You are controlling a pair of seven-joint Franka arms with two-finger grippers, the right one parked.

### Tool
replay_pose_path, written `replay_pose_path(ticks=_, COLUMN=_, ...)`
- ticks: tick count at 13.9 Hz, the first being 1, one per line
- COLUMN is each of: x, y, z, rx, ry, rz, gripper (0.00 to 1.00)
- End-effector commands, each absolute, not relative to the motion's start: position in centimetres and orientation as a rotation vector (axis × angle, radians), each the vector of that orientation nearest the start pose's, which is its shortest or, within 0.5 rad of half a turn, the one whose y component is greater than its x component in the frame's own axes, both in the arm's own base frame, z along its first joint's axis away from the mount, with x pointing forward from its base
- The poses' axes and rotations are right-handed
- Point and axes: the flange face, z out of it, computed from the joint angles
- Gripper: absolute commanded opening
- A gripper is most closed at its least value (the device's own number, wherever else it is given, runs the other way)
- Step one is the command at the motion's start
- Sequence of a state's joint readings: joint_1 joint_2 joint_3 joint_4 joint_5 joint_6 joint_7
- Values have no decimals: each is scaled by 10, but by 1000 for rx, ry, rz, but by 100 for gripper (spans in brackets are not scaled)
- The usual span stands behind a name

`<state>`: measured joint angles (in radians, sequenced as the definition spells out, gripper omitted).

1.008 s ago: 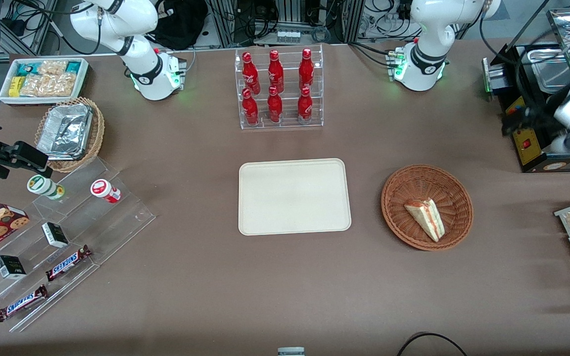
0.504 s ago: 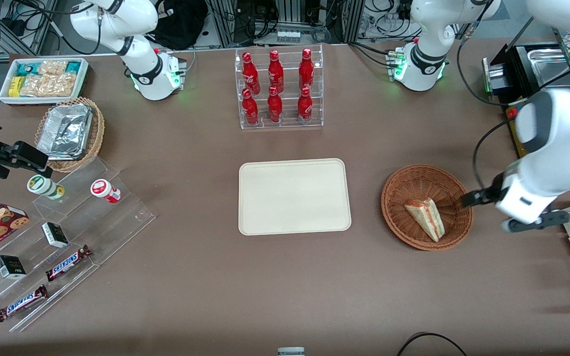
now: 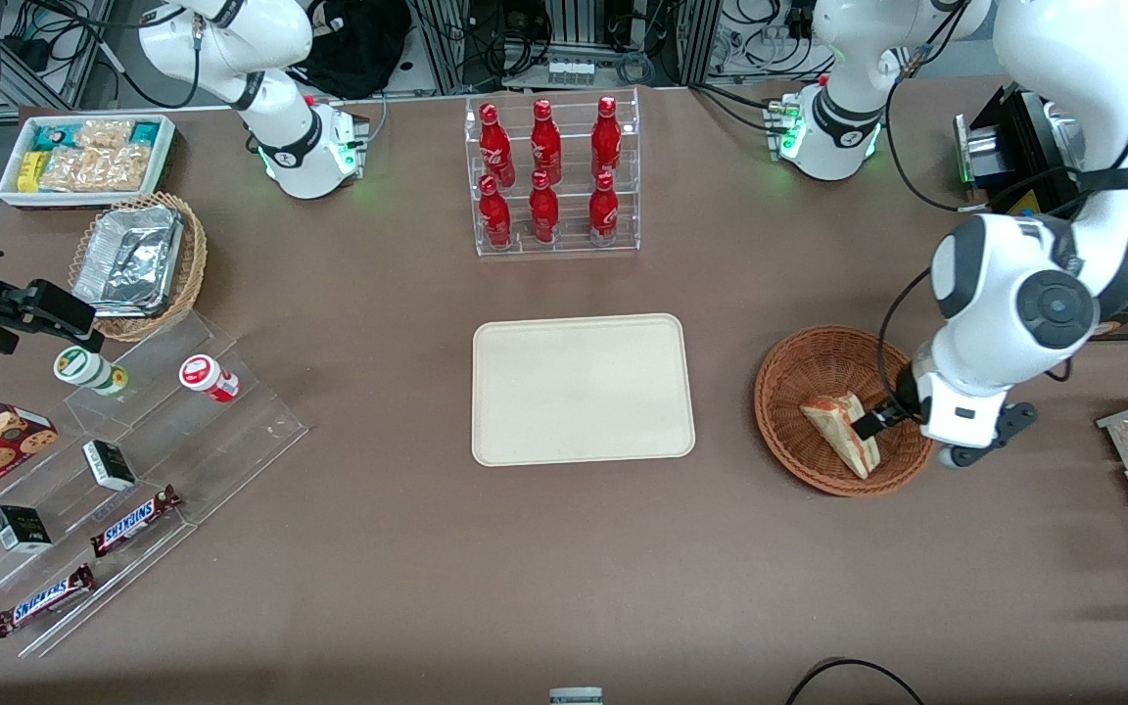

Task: Place sandwich from basket to tray
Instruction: 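Move the left gripper over the wicker basket above the wrapped sandwich, then lower the left gripper and close it on the wrapped sandwich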

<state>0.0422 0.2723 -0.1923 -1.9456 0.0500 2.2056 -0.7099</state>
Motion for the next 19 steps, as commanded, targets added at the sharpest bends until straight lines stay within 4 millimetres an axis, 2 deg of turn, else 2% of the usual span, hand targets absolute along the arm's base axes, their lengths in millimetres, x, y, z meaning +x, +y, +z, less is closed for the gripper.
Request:
replay_pose_path(ticks=1, x=594, y=-85, z=320, rx=-3007, ry=-876, rz=48, gripper=100)
replay_pose_path(ticks=3, x=594, y=-86, z=300, rx=-3000, ry=-877, rz=93, gripper=100)
replay_pose_path(ticks=11, x=598, y=-88, z=258, rx=-3017, ry=-877, rz=106, gripper=99)
replay_pose_path(ticks=12, x=599, y=-88, z=254, rx=-3016, ry=-877, rz=113, gripper=94)
replay_pose_path(ticks=13, x=600, y=-89, z=255, rx=-3017, ry=-878, rz=109, gripper=73)
replay_pose_path(ticks=15, x=601, y=-89, z=259, rx=-3021, ry=-874, rz=100, gripper=25)
replay_pose_path(ticks=16, x=603, y=-88, z=262, rx=-3022, ry=-875, rz=95, gripper=14)
replay_pose_path(ticks=18, x=605, y=-87, z=272, rx=-3022, ry=-875, rz=80, gripper=11)
replay_pose_path(ticks=19, x=605, y=-83, z=285, rx=-3020, ry=-874, rz=68, gripper=11)
